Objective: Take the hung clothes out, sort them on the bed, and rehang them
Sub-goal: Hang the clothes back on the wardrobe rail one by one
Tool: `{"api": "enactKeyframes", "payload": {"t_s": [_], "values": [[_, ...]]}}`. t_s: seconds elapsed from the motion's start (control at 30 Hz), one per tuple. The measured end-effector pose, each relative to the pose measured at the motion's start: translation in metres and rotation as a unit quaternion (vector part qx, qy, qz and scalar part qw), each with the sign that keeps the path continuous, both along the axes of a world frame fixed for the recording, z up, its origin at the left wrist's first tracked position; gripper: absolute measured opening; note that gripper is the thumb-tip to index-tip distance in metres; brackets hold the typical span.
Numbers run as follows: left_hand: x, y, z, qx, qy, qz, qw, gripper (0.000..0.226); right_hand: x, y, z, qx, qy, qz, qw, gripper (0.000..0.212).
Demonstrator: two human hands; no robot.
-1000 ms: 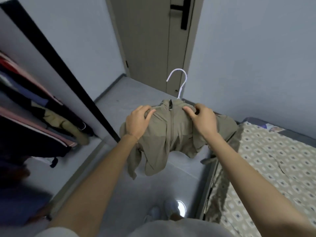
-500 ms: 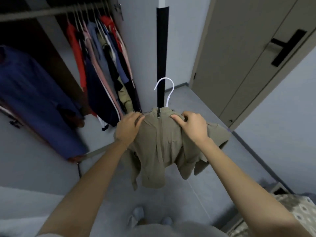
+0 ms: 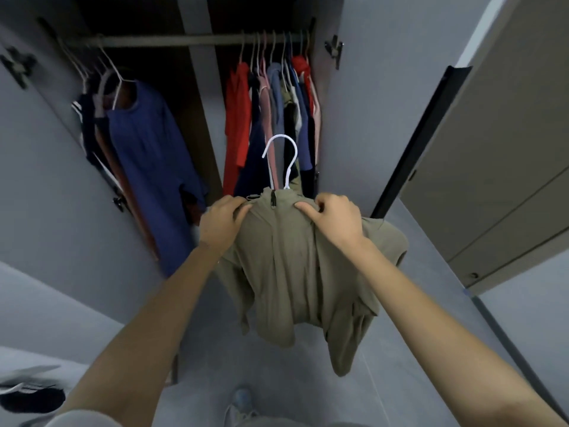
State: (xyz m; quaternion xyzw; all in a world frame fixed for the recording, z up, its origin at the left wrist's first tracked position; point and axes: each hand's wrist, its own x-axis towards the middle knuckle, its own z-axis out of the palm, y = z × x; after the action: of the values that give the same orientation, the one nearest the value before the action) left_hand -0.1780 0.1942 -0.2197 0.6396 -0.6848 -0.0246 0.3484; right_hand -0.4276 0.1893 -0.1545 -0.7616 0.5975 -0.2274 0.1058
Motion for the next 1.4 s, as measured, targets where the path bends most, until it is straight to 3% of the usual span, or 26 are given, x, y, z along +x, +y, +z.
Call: {"api": "enactKeyframes", "payload": {"t_s": [0.33, 0.77, 0.93, 1.13, 1.4], "values": [[0.105, -0.050, 0.015, 0.012, 0.038, -0.010, 0.999, 0.025, 0.105, -0.053, 0.005, 0.064, -0.015, 0.015, 0.998, 0.056], [0.186, -0.183, 0.033, -0.008, 0.017, 0.011, 1.000, 0.022, 0.182, -0.184, 0.021, 0.134, -0.176, 0.082, 0.972, 0.053], [0.198, -0.246, 0.036, 0.004, 0.025, 0.022, 0.999, 0.027, 0.202, -0.251, 0.024, 0.161, -0.249, 0.062, 0.953, 0.052], [0.220, -0.297, 0.030, -0.019, 0.038, 0.064, 0.997, 0.055, 0.235, -0.315, 0.021, 0.142, -0.288, 0.039, 0.946, 0.050], [0.262, -0.355, 0.022, 0.028, 0.018, 0.076, 0.997, 0.056, 0.269, -0.375, 0.031, 0.100, -0.366, -0.046, 0.924, 0.051]]}}
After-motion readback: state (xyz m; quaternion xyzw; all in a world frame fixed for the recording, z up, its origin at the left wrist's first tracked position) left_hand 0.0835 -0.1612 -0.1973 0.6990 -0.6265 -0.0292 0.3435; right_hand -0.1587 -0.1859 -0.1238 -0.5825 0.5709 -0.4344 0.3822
